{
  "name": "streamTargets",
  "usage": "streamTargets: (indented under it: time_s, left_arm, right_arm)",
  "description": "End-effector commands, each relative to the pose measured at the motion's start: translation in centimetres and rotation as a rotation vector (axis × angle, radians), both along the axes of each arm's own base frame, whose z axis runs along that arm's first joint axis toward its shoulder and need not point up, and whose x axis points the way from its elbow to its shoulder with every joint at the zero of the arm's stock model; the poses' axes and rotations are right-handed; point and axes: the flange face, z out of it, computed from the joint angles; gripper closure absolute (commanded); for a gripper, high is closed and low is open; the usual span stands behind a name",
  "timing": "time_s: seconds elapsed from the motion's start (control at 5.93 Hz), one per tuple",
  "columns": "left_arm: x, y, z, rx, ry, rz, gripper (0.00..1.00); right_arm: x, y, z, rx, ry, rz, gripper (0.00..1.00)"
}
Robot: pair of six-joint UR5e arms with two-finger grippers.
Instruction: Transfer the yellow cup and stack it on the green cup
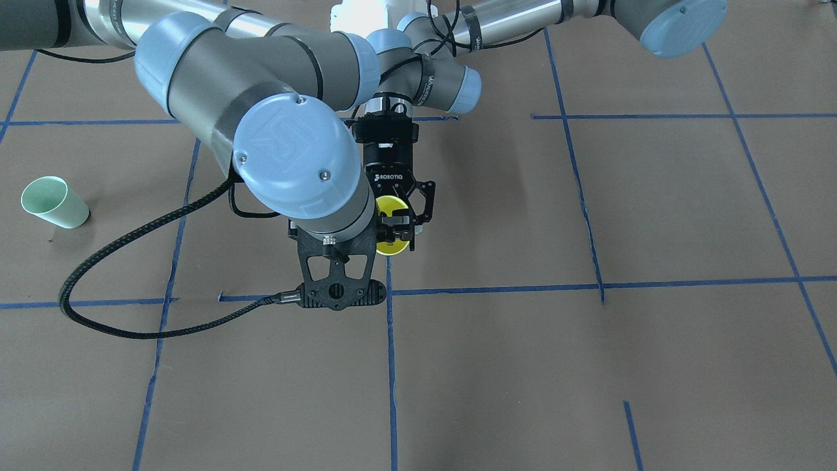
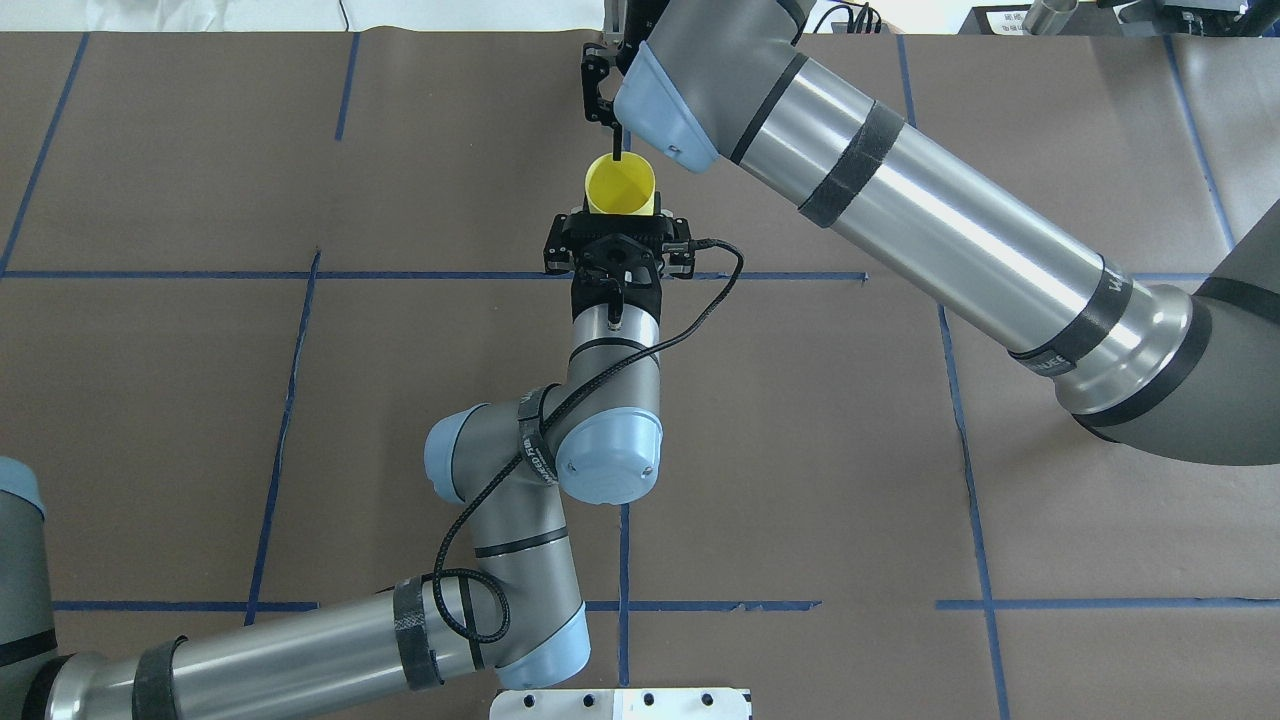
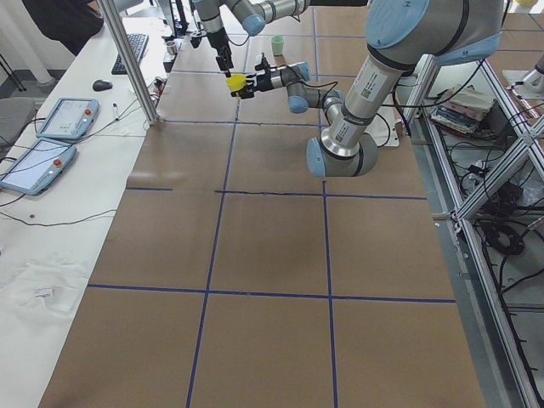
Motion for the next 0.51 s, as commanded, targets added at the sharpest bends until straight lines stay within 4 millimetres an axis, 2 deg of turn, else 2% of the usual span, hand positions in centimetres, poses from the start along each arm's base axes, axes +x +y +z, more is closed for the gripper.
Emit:
streamTargets:
  time_s: [0.0, 0.34]
  left_arm:
    - [0.0, 0.0, 0.0, 0.000, 0.001, 0.000, 0.52]
    - [0.0, 0.0, 0.0, 0.000, 0.001, 0.000, 0.52]
  right_arm:
    - [-1.7, 1.0, 0.2, 0.022, 0.025, -0.017, 0.29]
    - [-1.7, 2.1, -0.6, 0.031, 0.099, -0.074, 0.41]
